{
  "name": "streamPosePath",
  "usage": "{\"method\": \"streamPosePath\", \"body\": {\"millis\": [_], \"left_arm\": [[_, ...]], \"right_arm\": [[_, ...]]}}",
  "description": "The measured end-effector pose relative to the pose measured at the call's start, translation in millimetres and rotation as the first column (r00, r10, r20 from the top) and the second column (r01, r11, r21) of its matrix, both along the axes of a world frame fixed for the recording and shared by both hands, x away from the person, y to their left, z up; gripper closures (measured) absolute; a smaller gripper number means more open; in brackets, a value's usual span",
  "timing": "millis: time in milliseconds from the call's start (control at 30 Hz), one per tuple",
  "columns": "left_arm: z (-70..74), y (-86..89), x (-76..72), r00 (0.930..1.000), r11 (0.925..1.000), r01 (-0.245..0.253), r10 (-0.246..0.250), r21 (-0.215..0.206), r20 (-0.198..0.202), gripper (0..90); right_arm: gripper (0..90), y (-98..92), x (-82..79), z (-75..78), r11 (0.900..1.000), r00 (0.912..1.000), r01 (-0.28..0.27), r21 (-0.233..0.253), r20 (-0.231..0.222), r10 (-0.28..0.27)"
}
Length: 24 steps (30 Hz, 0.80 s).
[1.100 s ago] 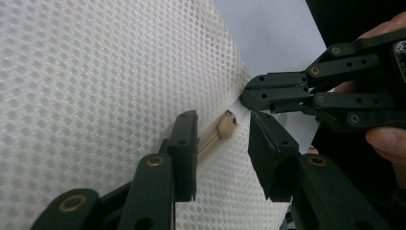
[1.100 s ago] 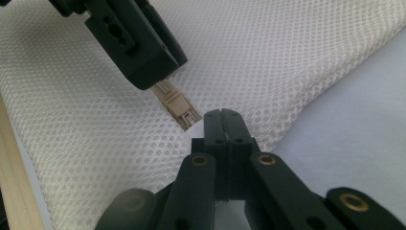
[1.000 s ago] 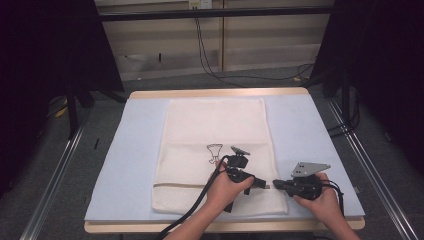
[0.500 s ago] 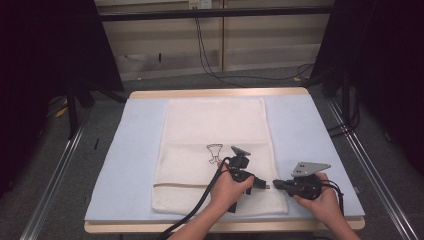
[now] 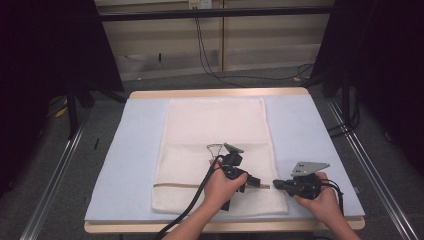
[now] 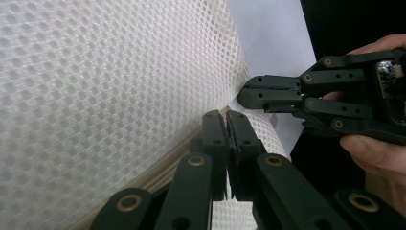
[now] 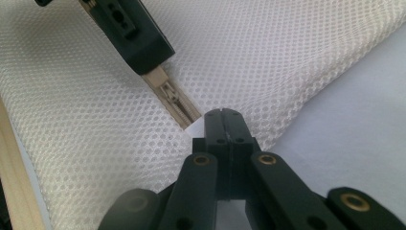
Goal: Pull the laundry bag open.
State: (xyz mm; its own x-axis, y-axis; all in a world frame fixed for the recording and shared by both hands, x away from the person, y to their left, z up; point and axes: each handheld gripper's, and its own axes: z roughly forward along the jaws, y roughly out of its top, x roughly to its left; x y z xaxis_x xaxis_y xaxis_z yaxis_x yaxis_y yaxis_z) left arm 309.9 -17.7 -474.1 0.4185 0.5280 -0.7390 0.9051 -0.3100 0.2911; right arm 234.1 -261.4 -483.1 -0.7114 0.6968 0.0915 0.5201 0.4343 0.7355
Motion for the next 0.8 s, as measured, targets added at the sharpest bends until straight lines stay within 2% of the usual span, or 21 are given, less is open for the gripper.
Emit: {"method": "streamPosePath", "body": {"millis": [100,133,200,300,467,533,700,767,800], "left_arm": [[0.2,2.3,0.9,1.0000,1.0000,0.003,-0.003,0.000,-0.003,87.7],[-0.2,2.1,0.2,0.9999,0.9999,-0.011,0.011,-0.002,-0.006,87.7],[-0.3,5.5,1.7,1.0000,1.0000,0.002,-0.002,0.004,-0.001,87.7],[1.7,13.3,3.3,0.9999,1.0000,-0.001,0.001,0.002,-0.016,87.7],[1.8,17.3,3.0,0.9999,1.0000,-0.005,0.005,-0.001,-0.010,87.7],[1.1,19.4,3.5,0.9997,0.9999,-0.003,0.002,-0.010,-0.024,87.7],[2.5,23.4,4.1,0.9998,1.0000,-0.001,0.001,-0.003,-0.022,87.7],[3.9,28.2,4.5,1.0000,1.0000,-0.003,0.003,0.004,-0.009,87.7],[4.7,29.9,4.7,0.9998,1.0000,0.000,0.000,-0.002,-0.021,87.7]], "right_arm": [[90.0,0.5,-0.2,0.2,1.000,1.0000,0.000,-0.001,-0.002,0.000],[90.0,0.5,-0.2,0.2,1.000,1.0000,0.001,-0.001,-0.002,-0.001],[90.0,0.3,-0.2,0.1,1.000,1.0000,0.001,-0.003,0.001,-0.001],[90.0,-0.5,0.2,-0.1,1.000,1.0000,-0.005,0.007,-0.004,0.005],[90.0,-0.6,0.3,-0.2,1.000,1.0000,-0.006,0.009,-0.004,0.006],[90.0,-0.6,0.5,-0.5,1.000,1.0000,-0.001,0.010,-0.002,0.001],[90.0,-0.8,0.1,-0.5,1.000,1.0000,0.005,0.013,-0.006,-0.005],[90.0,-0.8,0.3,-0.6,1.000,1.0000,0.004,0.013,-0.005,-0.004],[90.0,-0.7,0.2,-0.5,1.000,1.0000,0.005,0.012,-0.005,-0.004]]}}
